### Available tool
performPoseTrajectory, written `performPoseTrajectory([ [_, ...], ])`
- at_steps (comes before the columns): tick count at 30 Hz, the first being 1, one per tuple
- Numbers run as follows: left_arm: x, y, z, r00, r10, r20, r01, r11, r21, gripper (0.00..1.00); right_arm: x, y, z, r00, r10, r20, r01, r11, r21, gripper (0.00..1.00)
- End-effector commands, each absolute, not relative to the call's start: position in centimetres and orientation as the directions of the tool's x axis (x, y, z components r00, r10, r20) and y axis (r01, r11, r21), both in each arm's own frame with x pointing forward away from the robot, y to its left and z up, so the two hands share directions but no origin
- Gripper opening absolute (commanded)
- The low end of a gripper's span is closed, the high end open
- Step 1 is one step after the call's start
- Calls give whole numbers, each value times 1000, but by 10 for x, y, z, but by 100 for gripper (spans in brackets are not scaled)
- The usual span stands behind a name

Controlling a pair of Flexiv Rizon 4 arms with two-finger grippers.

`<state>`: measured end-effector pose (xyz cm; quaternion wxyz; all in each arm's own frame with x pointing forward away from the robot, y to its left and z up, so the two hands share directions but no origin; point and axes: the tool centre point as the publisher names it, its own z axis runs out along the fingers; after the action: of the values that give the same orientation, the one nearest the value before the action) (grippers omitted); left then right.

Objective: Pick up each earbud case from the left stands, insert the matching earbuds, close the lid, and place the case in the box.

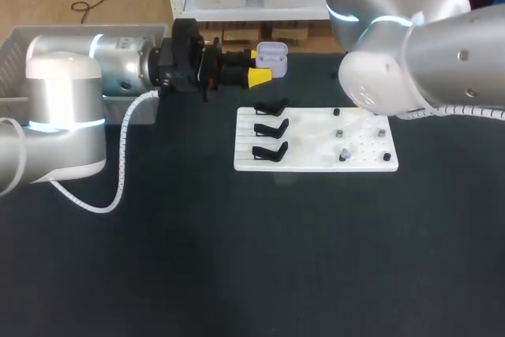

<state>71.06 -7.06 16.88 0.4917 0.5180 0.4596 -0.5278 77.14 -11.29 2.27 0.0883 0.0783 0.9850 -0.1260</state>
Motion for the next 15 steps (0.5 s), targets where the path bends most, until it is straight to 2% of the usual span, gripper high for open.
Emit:
performPoseTrajectory([
  [1,709,-70,168,22,-44,-999,996,-89,26,0,766,-115,22,-967,130,-219,181,956,-231,42],
  [8,709,-70,168,22,-44,-999,996,-89,26,0,765,-116,19,-965,127,-231,184,951,-247,37],
  [15,709,-70,168,22,-44,-999,996,-89,26,0,766,-116,17,-960,116,-255,186,945,-269,37],
])
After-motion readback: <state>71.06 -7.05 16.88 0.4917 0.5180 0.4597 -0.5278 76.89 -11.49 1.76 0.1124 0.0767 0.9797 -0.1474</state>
